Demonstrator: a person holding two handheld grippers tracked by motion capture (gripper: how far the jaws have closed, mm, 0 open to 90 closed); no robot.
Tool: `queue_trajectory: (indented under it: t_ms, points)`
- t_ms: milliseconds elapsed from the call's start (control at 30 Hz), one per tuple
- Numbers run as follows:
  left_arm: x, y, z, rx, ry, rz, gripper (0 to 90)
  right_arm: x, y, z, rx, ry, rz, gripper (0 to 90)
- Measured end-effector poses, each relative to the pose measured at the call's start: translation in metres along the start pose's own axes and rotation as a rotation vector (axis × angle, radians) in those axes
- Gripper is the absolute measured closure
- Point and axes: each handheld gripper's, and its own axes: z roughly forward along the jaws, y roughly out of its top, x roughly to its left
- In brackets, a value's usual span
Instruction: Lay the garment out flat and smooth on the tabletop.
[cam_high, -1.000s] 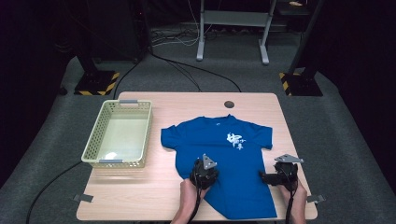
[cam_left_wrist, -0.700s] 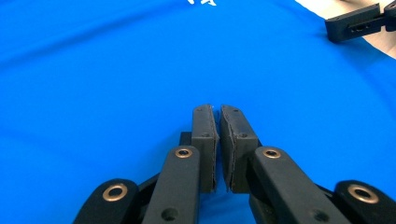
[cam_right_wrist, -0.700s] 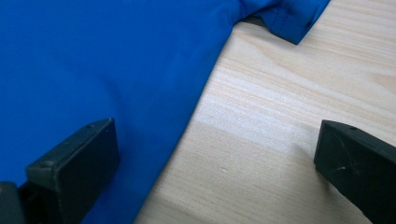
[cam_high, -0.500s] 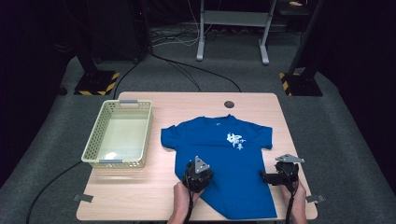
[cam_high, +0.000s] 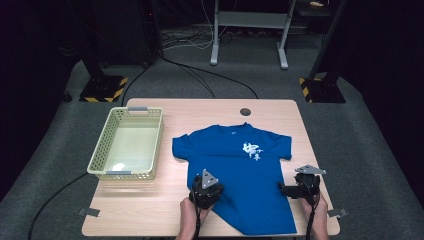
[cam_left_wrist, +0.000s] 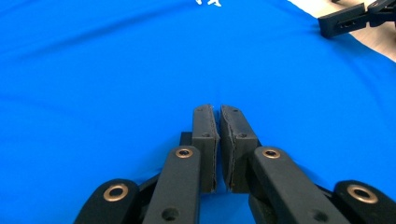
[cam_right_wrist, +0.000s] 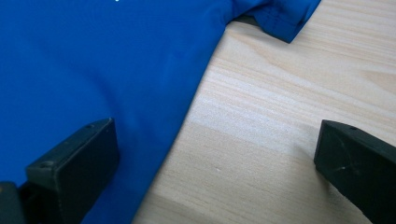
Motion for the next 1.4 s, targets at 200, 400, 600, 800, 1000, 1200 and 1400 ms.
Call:
queue_trajectory:
  t_ms: [200, 400, 600, 800, 1000, 1200, 1400]
  points:
    - [0.004, -0.004, -0.007, -0.019, -0.005, -0.023, 84.7, -0.001, 0.0, 0.0, 0.0, -0.011, 0.015, 0.0]
    - [0.005, -0.007, -0.012, -0.021, 0.004, -0.02, 84.8, -0.001, 0.0, 0.0, 0.0, -0.011, 0.015, 0.0]
    - [0.008, -0.012, -0.017, -0.031, -0.011, -0.043, 84.9, -0.001, 0.0, 0.0, 0.0, -0.011, 0.014, 0.0]
    - [0.01, -0.016, -0.021, -0.025, 0.0, -0.041, 84.8, -0.001, 0.0, 0.0, 0.0, -0.01, 0.013, 0.0]
    - [0.009, -0.019, -0.026, -0.034, 0.003, -0.04, 84.9, -0.001, 0.0, 0.0, 0.001, -0.01, 0.013, 0.0]
    - [0.01, -0.022, -0.028, -0.03, 0.008, -0.038, 84.8, -0.001, 0.0, 0.0, 0.001, -0.011, 0.014, 0.0]
    - [0.008, -0.024, -0.032, -0.04, 0.002, -0.043, 84.9, -0.001, 0.0, 0.0, 0.001, -0.011, 0.014, 0.0]
